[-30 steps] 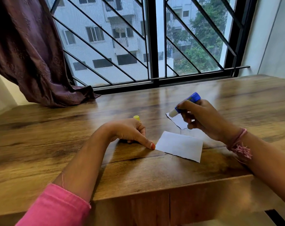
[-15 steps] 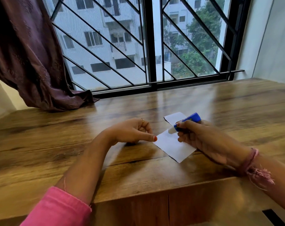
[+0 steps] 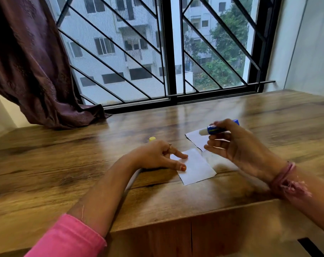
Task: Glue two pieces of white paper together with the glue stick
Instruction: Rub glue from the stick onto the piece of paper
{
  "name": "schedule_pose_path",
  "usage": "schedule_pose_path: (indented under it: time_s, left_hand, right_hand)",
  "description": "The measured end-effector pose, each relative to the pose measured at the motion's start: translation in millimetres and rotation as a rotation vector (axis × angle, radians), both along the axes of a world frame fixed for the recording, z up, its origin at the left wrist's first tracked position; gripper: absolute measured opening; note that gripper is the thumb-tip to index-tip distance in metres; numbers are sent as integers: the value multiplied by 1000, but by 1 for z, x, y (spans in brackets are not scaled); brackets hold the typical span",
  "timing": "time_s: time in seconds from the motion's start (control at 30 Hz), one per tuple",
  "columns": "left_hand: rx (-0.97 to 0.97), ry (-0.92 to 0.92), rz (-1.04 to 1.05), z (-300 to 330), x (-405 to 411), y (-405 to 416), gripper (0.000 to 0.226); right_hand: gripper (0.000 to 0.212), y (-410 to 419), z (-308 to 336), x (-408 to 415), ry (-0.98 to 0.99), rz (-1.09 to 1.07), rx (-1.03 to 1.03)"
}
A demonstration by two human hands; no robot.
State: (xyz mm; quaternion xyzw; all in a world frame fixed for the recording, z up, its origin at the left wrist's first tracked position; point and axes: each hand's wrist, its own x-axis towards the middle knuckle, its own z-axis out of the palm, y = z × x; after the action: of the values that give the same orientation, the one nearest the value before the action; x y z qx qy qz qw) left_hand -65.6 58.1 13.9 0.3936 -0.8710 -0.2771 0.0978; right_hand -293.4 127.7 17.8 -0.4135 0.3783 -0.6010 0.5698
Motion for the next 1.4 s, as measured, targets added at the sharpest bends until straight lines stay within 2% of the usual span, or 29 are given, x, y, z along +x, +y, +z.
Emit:
schedule_pose_path:
  time_s: [0.1, 0.3, 0.5, 0.63, 0.8, 1.0, 1.13, 1.23, 1.33, 1.4]
  left_hand:
    - [24, -33, -6, 2, 3, -2, 54]
    - [47, -76, -27, 4, 7, -3, 47]
    - [68, -67, -52, 4, 9, -4, 29]
    - [68, -56, -49, 4, 7, -3, 33]
    - [57, -67, -23, 3, 6, -4, 42]
    - [52, -83, -19, 4, 5, -4, 43]
    - [57, -80, -10, 5, 5, -4, 43]
    - [61, -82, -11, 5, 5, -4, 43]
    - [67, -79, -16, 5, 5, -3, 38]
    - [60, -85, -7, 4, 5, -4, 43]
  right_hand:
    - [22, -9, 2, -18, 136, 65, -15]
    - [8, -19, -10, -19, 560, 61, -46]
    - [9, -25, -12, -10, 802, -79, -234]
    - [14, -27, -16, -10, 931, -119, -296]
    - [12, -29, -17, -12, 966, -96, -324]
    - [16, -33, -19, -13, 981, -117, -336]
    - [13, -33, -19, -16, 974, -36, -322]
    - [13, -34, -19, -16, 977, -78, -345]
    - [9, -33, -20, -15, 984, -51, -358]
    - [6, -32, -19, -16, 960, -24, -352]
